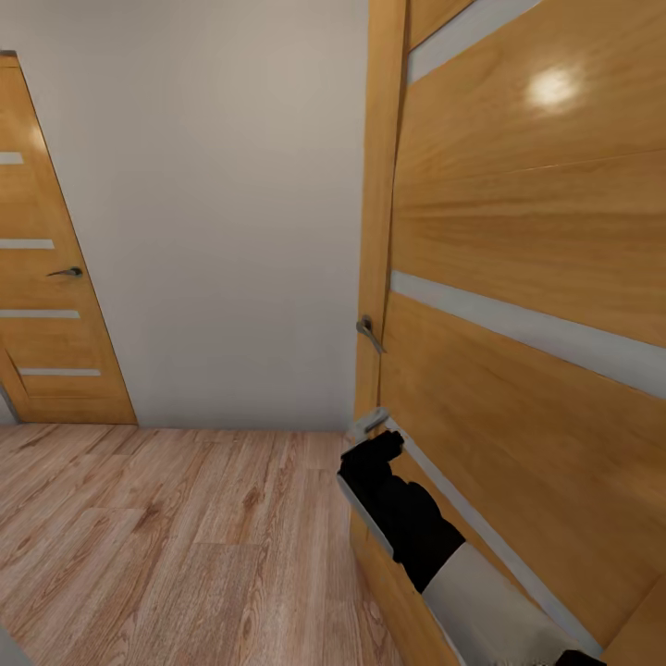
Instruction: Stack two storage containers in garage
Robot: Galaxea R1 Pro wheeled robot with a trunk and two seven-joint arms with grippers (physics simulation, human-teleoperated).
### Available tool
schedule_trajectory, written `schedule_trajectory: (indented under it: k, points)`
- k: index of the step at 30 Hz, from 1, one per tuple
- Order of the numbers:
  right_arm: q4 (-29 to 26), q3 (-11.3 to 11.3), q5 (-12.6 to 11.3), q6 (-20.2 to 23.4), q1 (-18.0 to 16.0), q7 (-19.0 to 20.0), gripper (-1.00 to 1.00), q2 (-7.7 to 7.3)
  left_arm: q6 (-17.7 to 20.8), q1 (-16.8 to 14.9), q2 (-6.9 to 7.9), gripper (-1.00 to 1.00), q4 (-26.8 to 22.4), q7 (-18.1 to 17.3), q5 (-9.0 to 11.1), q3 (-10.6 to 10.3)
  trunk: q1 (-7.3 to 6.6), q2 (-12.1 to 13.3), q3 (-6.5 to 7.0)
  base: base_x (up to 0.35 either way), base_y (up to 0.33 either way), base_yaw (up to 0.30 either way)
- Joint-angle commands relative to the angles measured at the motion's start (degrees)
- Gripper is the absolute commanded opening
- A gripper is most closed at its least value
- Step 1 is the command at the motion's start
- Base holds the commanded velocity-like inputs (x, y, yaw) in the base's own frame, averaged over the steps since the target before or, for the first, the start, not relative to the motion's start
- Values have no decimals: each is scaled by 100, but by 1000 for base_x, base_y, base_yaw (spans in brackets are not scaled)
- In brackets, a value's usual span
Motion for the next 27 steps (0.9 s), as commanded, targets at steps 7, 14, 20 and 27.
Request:
schedule_trajectory:
  k: [7,14,20,27]
  points:
    - [277,5,-69,16,-215,-797,100,0,-17,-2,0,100,1,-3,21,16,0,-3,-6,0,0,0]
    - [834,-19,-78,16,-575,-987,100,0,-18,-3,0,100,1,-3,21,16,0,-3,-6,0,0,0]
    - [1205,-38,-79,16,-776,-1113,100,0,-19,-3,0,100,1,-3,21,16,0,-3,-6,0,0,0]
    - [1308,-57,-79,16,-827,-1926,100,0,-20,0,0,100,1,-3,21,16,0,-3,-6,0,0,0]
